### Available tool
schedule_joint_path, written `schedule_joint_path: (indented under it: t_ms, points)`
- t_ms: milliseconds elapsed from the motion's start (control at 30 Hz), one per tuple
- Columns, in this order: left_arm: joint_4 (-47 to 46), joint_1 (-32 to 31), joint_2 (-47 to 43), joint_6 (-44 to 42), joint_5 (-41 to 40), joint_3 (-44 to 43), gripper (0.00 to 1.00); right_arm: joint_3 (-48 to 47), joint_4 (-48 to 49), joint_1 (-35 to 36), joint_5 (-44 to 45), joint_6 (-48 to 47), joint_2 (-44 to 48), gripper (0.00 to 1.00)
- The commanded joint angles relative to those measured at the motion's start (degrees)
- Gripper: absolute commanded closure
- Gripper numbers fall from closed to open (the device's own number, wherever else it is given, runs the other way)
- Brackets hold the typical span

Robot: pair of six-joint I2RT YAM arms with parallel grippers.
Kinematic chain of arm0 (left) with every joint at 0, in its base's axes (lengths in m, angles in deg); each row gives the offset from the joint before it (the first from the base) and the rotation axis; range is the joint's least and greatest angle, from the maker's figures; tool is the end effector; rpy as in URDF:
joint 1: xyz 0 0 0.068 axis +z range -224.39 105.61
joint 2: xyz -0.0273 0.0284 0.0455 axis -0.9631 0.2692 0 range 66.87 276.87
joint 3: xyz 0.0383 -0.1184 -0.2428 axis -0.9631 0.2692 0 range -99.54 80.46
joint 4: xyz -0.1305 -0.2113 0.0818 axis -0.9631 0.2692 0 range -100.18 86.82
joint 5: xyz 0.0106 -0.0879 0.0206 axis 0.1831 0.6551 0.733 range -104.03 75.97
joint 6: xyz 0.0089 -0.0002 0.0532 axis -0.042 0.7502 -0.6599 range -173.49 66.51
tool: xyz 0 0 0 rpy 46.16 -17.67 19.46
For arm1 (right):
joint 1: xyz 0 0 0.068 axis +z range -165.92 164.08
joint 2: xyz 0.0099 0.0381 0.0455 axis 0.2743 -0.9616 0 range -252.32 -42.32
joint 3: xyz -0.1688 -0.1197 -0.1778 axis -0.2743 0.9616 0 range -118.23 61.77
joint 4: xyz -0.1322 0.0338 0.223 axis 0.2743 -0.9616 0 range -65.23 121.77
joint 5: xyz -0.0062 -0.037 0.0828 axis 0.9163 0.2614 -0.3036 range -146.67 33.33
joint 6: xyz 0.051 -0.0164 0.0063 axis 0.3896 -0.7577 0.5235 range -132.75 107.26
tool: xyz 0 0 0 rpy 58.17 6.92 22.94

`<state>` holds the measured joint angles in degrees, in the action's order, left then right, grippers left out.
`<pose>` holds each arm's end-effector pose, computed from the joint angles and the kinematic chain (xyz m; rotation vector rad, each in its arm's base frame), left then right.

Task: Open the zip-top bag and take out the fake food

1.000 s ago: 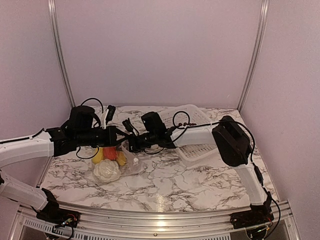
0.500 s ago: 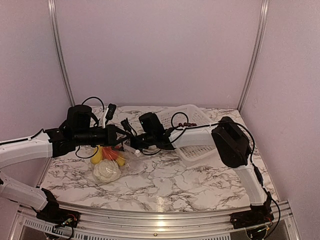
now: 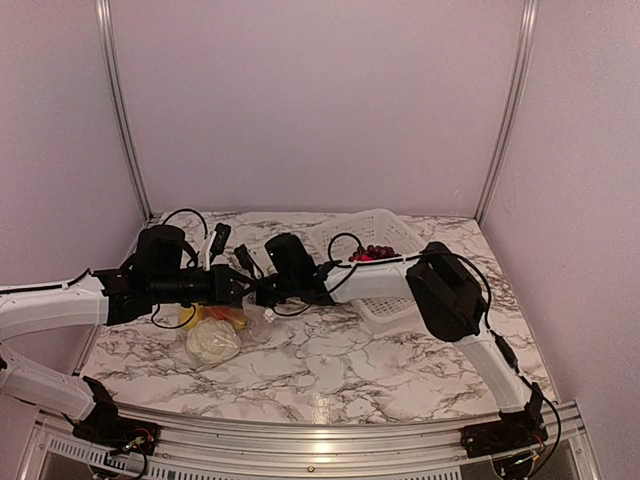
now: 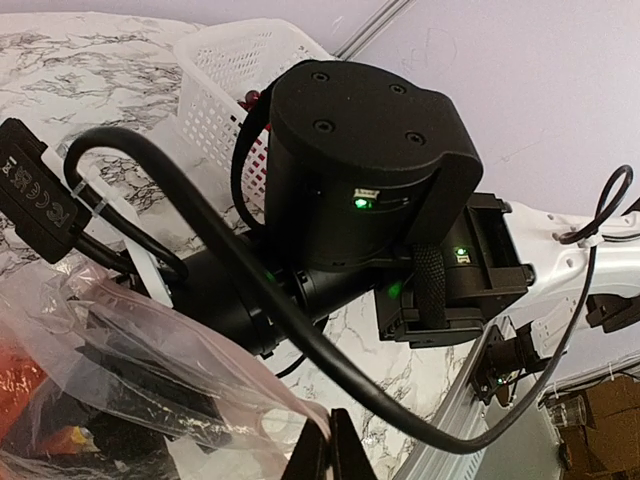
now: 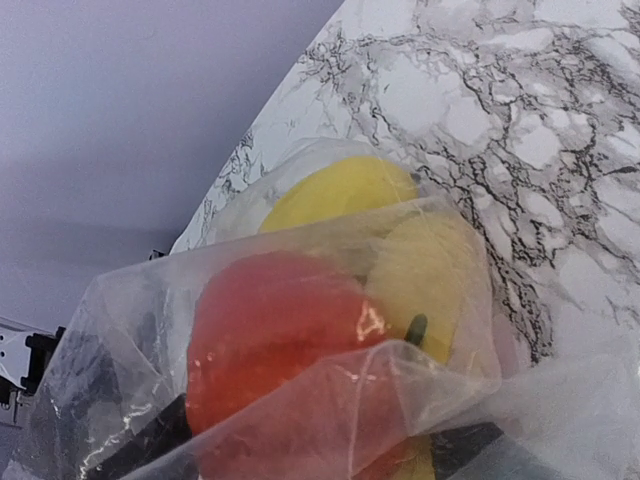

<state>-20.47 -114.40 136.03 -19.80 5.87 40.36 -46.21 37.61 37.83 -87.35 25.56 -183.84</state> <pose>0.2000 -0.1836 0.2591 0.3703 2.0327 -1.1683 0.3145 0.4596 0.1438 -0.6953 2.2548 1.4561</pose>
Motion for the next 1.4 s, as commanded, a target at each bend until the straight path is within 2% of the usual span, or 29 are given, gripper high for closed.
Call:
schedule_joint_path:
  t_ms: [0, 233, 333, 600, 800, 1200, 1367]
  points:
    - [-2.39, -0.36, -2.72, -0.11, 2.27, 1.24, 1.00, -2.69, 0.00, 0.54, 1.90, -0.68, -3.13, 0.26]
    - [1.85, 1.07, -5.34, -1.43, -1.06, 1.71, 1.00, -0.45, 1.32, 0.44, 3.29, -2.45, 0.34, 0.51]
    - [3.71, 2.20, -6.12, -2.14, -3.24, 1.02, 1.00, 3.25, 2.74, -0.54, 4.23, -2.77, 4.26, 0.56]
    - [7.70, 3.35, -1.87, -4.31, -5.97, -4.14, 1.00, 15.18, 4.58, -3.31, 6.22, -4.31, 16.43, 0.60]
    - [5.99, 3.36, 3.11, -6.79, -4.91, -8.28, 1.00, 24.87, 5.81, -6.71, 6.96, -4.88, 24.24, 0.64]
    - [5.52, 3.34, 17.24, -9.34, -0.85, -22.55, 1.00, 32.68, 1.56, -10.86, 4.58, -10.18, 38.62, 0.67]
    - [3.57, 3.21, 20.81, -9.18, 1.63, -25.76, 1.00, 36.64, -0.45, -15.16, 6.99, -10.19, 44.24, 0.68]
